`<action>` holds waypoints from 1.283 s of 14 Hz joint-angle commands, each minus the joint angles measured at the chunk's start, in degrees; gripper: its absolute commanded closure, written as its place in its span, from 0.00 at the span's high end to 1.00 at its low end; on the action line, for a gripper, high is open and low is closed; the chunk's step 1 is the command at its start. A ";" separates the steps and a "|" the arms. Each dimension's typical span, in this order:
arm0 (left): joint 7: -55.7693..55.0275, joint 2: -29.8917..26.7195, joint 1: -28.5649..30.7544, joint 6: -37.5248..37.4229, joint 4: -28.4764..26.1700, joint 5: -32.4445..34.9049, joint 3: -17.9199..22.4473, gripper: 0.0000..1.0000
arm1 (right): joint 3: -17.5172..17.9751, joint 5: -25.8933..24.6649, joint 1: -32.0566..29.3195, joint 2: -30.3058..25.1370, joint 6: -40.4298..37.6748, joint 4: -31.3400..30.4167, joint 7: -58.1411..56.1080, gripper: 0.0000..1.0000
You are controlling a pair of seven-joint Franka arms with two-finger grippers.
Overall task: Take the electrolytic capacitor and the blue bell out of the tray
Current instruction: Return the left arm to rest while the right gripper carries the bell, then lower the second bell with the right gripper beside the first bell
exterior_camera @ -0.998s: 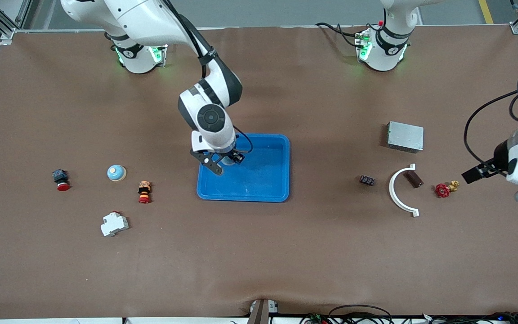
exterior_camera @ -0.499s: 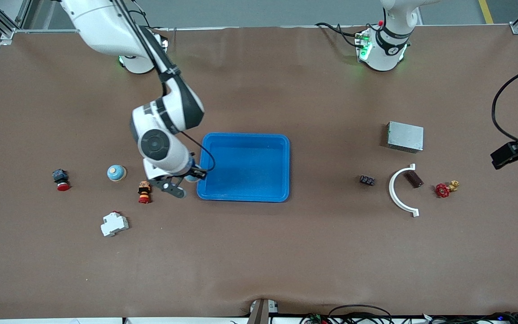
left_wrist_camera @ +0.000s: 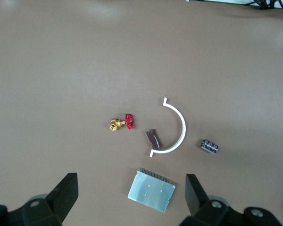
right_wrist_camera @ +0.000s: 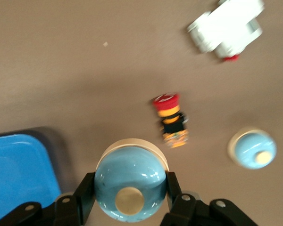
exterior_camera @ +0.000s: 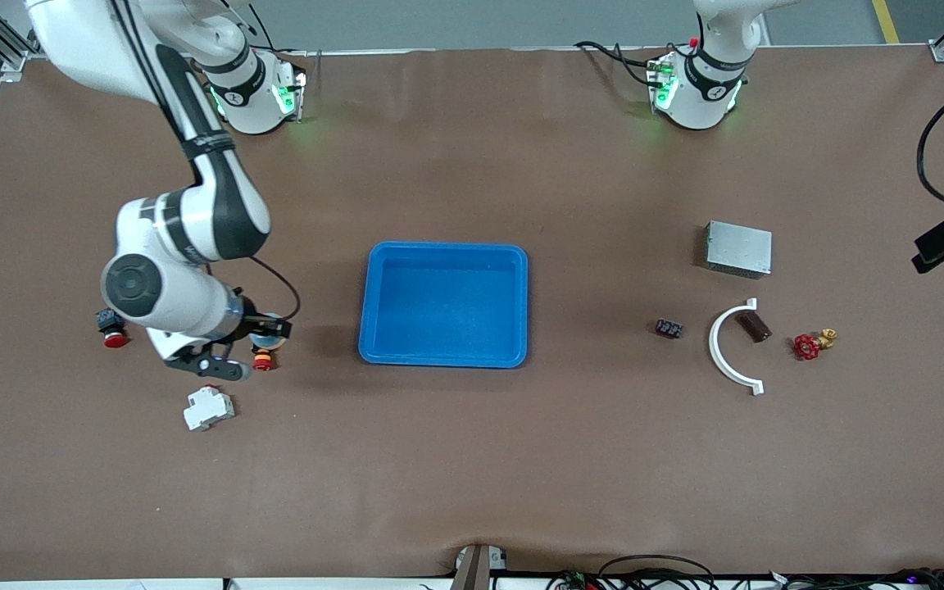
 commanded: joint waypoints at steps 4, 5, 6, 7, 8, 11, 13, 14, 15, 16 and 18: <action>2.66 -7.93 -5.14 -5.42 -4.54 -2.77 6.56 1.00 | 1.24 -0.88 -6.35 -2.18 -0.53 -0.57 -12.98 0.00; 2.66 -9.77 -9.26 -5.43 -6.73 -3.39 10.43 1.00 | 1.24 -0.88 -7.75 -2.18 -0.19 -0.57 -15.79 0.00; 2.66 -11.27 -12.09 -5.43 -8.41 -3.57 13.34 1.00 | 1.15 -0.96 -8.98 -1.92 0.08 -0.57 -18.43 0.00; 2.66 -12.50 -14.03 -5.43 -9.90 -3.74 15.29 1.00 | 1.15 -1.05 -10.65 -1.74 0.34 -0.57 -21.41 0.00; 2.66 -13.56 -14.92 -5.86 -10.79 -3.66 15.91 1.00 | 1.24 -1.49 -12.06 -1.65 0.52 -0.48 -24.05 0.00; 2.13 -13.66 -14.93 -6.92 -10.53 -3.66 15.13 1.00 | 1.24 -3.24 -15.32 -1.57 0.78 -0.13 -30.39 0.00; 1.69 -13.40 -15.02 -6.84 -10.36 -3.66 14.52 1.00 | 1.24 -5.70 -16.99 -1.30 2.88 -0.13 -33.38 0.00; 1.34 -13.31 -14.93 -6.92 -10.36 -3.66 13.30 1.00 | 1.24 -5.88 -18.30 -0.69 4.20 -0.13 -35.22 0.00; 0.99 -13.13 -14.76 -6.92 -10.27 -3.57 12.76 1.00 | 1.24 -5.97 -18.84 -0.17 5.26 -0.13 -36.72 0.00; 0.29 -13.04 -14.84 -6.92 -10.10 -3.48 12.67 1.00 | 1.24 -5.97 -19.28 0.62 6.66 -0.13 -37.78 0.00; 0.11 -12.69 -14.75 -6.92 -9.48 -3.48 12.67 1.00 | 1.33 -5.97 -20.24 2.47 8.51 -0.13 -39.28 0.00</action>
